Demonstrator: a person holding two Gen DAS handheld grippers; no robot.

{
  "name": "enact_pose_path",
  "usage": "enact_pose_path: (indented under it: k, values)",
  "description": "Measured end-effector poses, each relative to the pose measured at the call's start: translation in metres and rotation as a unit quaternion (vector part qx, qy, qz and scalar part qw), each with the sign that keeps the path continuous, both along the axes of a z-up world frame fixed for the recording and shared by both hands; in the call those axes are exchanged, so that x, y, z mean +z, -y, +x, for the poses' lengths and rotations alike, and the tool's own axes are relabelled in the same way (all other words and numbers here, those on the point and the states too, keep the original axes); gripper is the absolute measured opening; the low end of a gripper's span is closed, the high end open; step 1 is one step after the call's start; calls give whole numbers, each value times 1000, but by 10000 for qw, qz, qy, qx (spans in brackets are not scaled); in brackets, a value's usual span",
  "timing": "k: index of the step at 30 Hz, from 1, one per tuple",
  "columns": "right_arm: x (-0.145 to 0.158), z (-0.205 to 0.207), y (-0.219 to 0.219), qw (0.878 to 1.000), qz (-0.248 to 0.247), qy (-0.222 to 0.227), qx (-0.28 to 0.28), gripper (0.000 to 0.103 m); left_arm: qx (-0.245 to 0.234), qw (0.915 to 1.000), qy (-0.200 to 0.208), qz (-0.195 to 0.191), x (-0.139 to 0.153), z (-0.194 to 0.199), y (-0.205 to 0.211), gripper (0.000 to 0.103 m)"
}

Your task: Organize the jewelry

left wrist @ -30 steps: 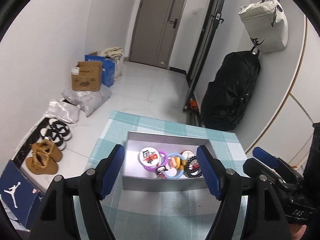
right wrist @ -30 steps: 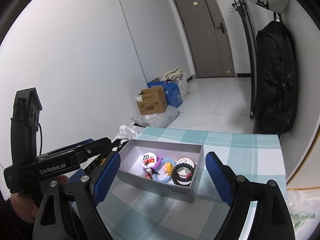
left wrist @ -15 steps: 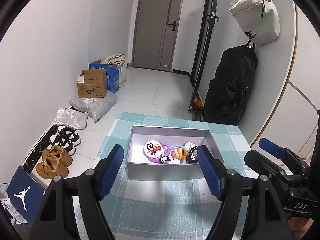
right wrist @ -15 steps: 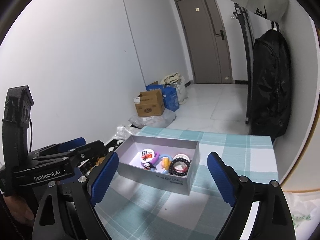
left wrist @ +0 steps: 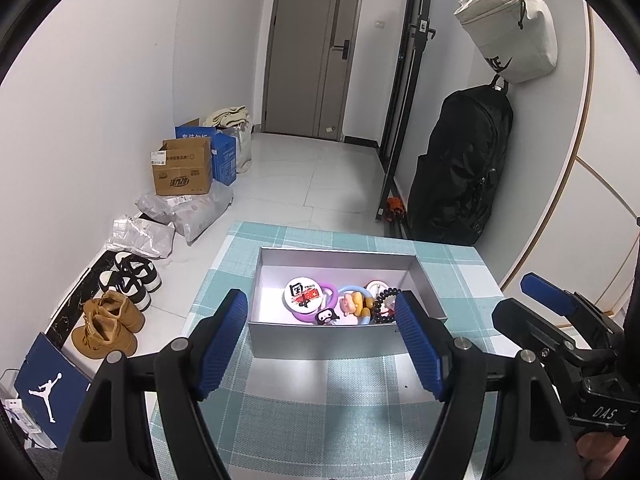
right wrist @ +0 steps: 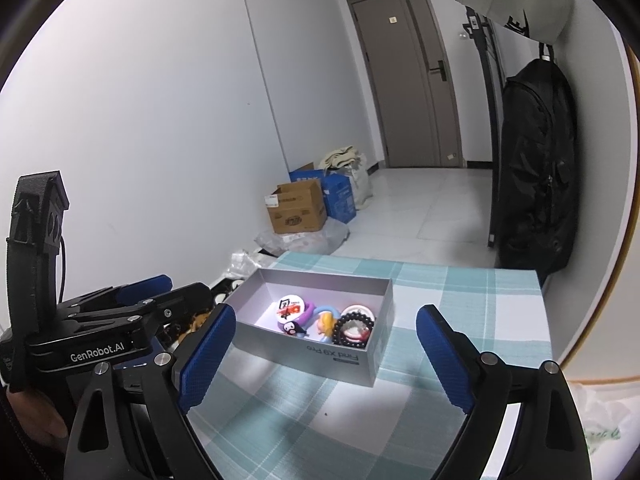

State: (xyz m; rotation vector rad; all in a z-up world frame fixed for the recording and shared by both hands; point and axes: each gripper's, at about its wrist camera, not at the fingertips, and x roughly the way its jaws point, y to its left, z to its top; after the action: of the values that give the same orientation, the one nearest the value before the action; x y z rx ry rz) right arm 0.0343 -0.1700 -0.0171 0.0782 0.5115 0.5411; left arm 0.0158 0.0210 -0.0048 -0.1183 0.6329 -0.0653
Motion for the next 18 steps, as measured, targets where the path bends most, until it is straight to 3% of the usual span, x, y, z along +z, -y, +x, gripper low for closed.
enact_pose_path:
  k: [18]
  values:
    - [-3, -2, -1, 10000, -47, -27, 4, 93, 16, 10000, -11, -82, 2, 0, -1, 72]
